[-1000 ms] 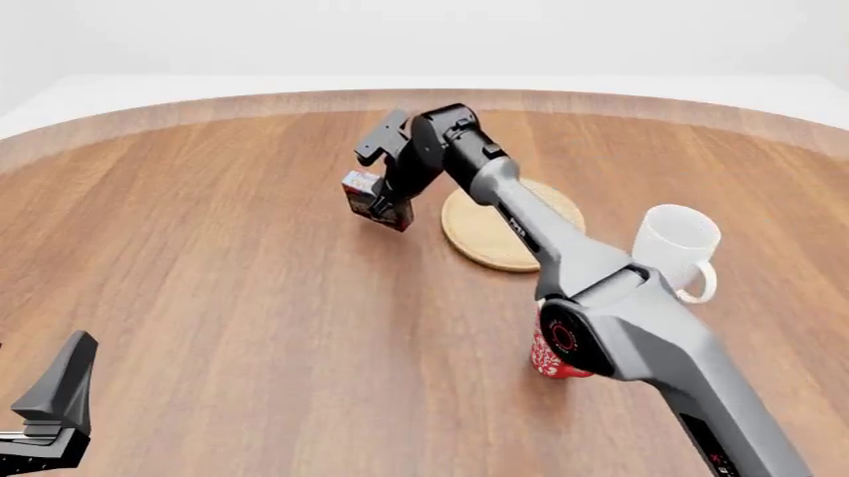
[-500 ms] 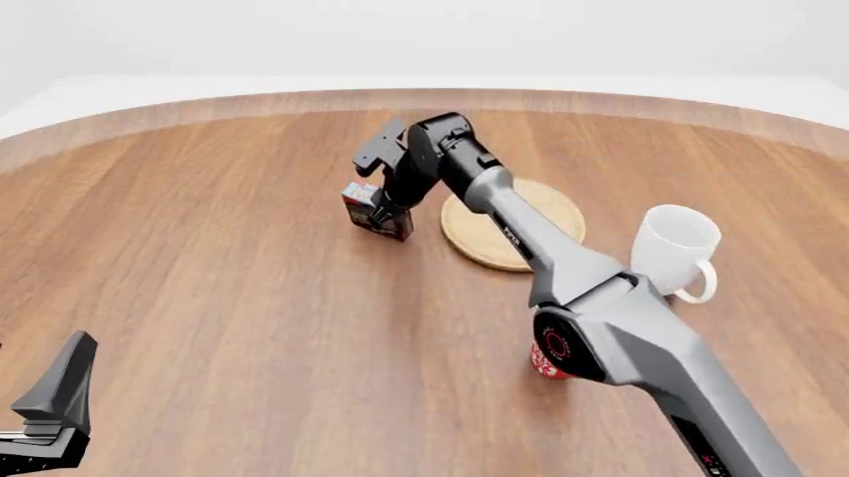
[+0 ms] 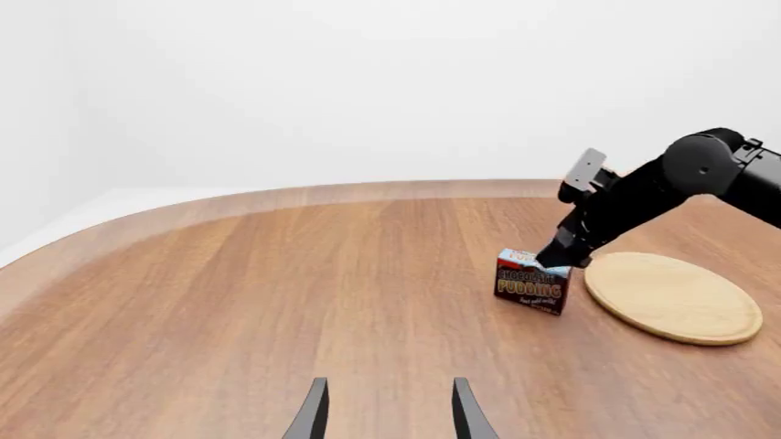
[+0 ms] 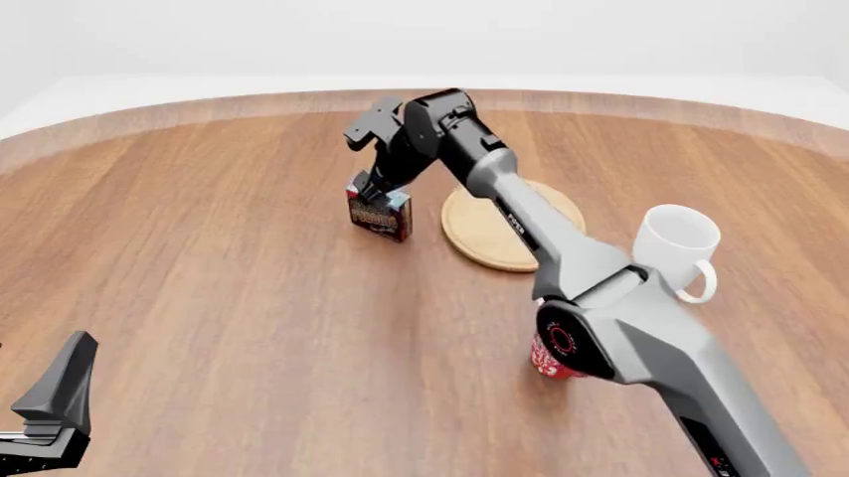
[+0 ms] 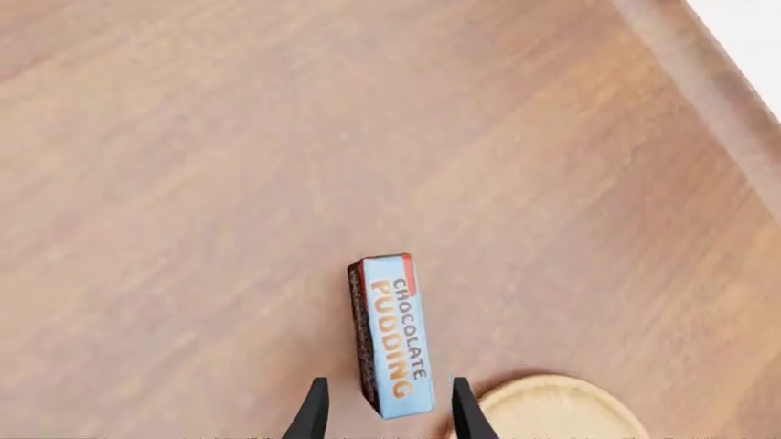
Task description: Put the chocolate pudding to the left of the plate.
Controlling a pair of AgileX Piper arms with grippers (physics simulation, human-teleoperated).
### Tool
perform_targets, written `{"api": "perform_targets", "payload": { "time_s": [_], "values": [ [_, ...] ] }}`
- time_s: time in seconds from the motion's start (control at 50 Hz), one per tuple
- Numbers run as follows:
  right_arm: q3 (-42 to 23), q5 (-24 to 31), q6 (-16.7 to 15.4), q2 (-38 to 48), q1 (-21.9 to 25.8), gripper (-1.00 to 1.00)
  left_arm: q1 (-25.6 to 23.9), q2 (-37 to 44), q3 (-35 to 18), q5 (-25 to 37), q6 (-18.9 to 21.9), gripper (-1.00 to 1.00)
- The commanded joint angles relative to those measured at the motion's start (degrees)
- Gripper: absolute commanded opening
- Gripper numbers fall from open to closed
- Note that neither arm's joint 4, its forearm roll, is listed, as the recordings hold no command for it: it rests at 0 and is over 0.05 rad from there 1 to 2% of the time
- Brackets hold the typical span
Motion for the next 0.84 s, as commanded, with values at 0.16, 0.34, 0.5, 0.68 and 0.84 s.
{"api": "perform_targets", "payload": {
  "time_s": [0.16, 0.34, 0.5, 0.68, 0.84],
  "values": [
    [23.31, -10.87, 0.37, -15.56, -0.48, 1.00, 0.00, 0.00, 0.00, 0.00, 0.00, 1.00],
    [37.15, -17.51, 1.51, -24.24, -0.09, 1.00, 0.00, 0.00, 0.00, 0.00, 0.00, 1.00],
    [51.23, -25.56, 4.33, -30.91, 1.82, 1.00, 0.00, 0.00, 0.00, 0.00, 0.00, 1.00],
    [66.16, -33.47, 7.68, -41.42, 4.41, 1.00, 0.00, 0.00, 0.00, 0.00, 0.00, 1.00],
    [71.33, -34.78, 9.02, -47.51, 6.09, 1.00, 0.00, 0.00, 0.00, 0.00, 0.00, 1.00]
  ]
}}
